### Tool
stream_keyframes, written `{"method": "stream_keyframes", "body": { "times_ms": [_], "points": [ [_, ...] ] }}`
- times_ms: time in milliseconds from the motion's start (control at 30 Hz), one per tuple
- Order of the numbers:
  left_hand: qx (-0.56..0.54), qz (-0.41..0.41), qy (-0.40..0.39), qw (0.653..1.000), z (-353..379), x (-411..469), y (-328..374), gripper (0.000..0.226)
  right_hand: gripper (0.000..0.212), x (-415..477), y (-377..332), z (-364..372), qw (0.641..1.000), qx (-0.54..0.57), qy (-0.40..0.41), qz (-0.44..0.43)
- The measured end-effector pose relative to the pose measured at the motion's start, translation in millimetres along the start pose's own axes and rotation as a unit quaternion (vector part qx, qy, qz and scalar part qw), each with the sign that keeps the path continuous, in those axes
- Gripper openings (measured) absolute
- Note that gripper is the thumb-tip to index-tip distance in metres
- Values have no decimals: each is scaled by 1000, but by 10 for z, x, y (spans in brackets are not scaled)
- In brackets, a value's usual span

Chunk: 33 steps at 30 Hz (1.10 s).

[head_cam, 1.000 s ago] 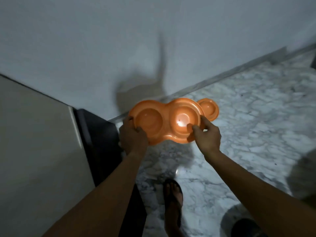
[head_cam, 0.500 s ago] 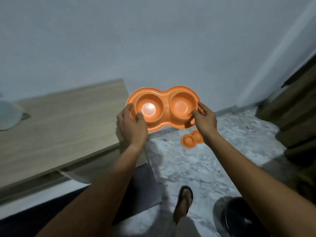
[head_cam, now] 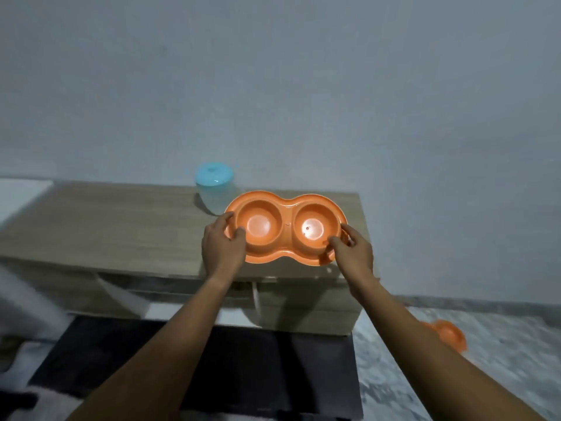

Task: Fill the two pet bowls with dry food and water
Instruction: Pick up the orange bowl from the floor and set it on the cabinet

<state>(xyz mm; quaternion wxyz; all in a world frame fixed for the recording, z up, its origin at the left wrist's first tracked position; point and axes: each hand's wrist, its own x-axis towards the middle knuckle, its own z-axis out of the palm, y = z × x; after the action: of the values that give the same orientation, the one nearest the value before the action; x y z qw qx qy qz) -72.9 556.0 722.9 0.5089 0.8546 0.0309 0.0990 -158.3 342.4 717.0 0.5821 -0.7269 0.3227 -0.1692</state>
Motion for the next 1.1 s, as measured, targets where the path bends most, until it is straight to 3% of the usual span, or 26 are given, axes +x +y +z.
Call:
{"method": "stream_keyframes", "body": {
  "times_ms": [233, 600, 833, 1100],
  "points": [
    [43, -59, 49, 996, -909, 623, -862, 44, 57, -141, -142, 1378, 995, -47, -84, -2],
    [83, -76, -37, 993, -1692, 2418, -2309, 48, 55, -60, -147, 3719, 989, -98, -82, 78],
    [107, -77, -111, 985, -1711, 2943, -2736, 49, 51, -3, -72, 4238, 985, -127, -27, 116],
    [98, -48, -108, 988, -1629, 3052, -2987, 49, 50, 87, 9, 4405, 982, -153, -1, 108]
  ]
}}
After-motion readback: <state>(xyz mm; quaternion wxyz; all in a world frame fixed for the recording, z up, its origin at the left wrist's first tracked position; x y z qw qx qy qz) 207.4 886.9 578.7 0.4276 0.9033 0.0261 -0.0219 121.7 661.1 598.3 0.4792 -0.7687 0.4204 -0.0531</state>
